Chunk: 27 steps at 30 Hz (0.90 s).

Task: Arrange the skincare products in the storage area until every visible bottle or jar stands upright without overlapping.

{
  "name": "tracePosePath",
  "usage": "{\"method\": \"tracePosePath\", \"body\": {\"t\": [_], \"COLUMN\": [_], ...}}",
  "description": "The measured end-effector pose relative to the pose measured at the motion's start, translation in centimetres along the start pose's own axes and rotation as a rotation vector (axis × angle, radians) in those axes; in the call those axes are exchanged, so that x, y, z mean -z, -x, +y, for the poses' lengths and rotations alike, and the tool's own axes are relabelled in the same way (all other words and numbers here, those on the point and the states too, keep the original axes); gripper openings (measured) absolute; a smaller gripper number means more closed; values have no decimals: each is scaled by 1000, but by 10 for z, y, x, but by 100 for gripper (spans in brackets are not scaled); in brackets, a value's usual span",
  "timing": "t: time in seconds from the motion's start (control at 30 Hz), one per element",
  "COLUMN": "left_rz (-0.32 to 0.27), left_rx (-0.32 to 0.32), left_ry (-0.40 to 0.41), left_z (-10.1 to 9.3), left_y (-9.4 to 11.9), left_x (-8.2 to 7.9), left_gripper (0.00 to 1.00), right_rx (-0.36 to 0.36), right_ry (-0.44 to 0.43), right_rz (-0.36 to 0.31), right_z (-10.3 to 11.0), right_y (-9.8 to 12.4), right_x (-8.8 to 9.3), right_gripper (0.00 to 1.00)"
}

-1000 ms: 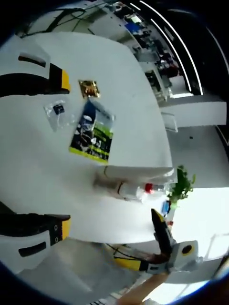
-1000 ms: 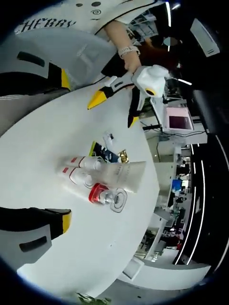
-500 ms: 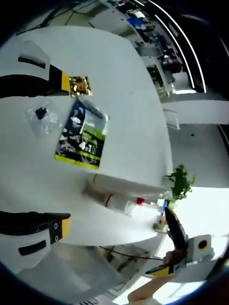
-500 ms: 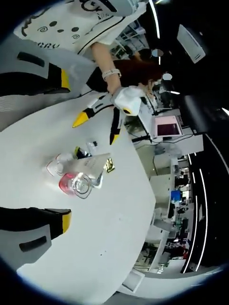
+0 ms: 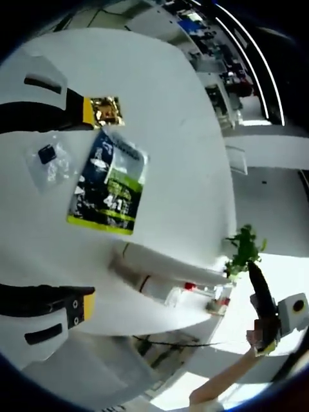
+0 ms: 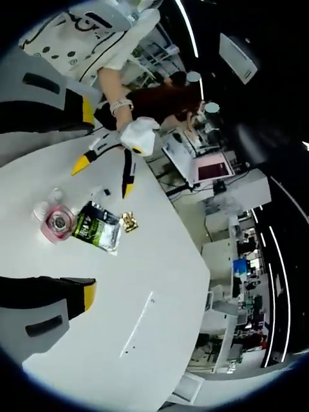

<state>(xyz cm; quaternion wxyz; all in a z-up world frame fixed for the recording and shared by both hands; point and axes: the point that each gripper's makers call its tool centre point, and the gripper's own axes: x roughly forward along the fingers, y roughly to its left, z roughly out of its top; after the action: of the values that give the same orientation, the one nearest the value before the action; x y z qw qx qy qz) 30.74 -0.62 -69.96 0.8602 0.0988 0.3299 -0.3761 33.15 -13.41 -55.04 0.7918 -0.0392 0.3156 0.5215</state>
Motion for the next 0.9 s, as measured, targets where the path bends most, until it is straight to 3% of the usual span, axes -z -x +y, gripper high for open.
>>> {"method": "tracePosePath", "body": {"t": [0.3,0.43,0.6,0.9], "left_rz": [20,27,24,26], "left_rx": [16,22,65,55], "left_ry": [47,76,149,287], "left_z": [4,5,5,15], "left_y": [-8,-12,-21,-32], "left_x": [9,13,14,15], "left_gripper": [87,85,80,69], "right_rx": [-1,-6,-51,-90], "right_ry": [-62,-87,-115,-159], "right_rz": [29,47,95,167], "right_z": [-30,-39,-42,-50], "right_y": [-35,-53,-76,-108], "right_x": [-11,-8,10,43], "right_gripper": [88,83,78,60]}}
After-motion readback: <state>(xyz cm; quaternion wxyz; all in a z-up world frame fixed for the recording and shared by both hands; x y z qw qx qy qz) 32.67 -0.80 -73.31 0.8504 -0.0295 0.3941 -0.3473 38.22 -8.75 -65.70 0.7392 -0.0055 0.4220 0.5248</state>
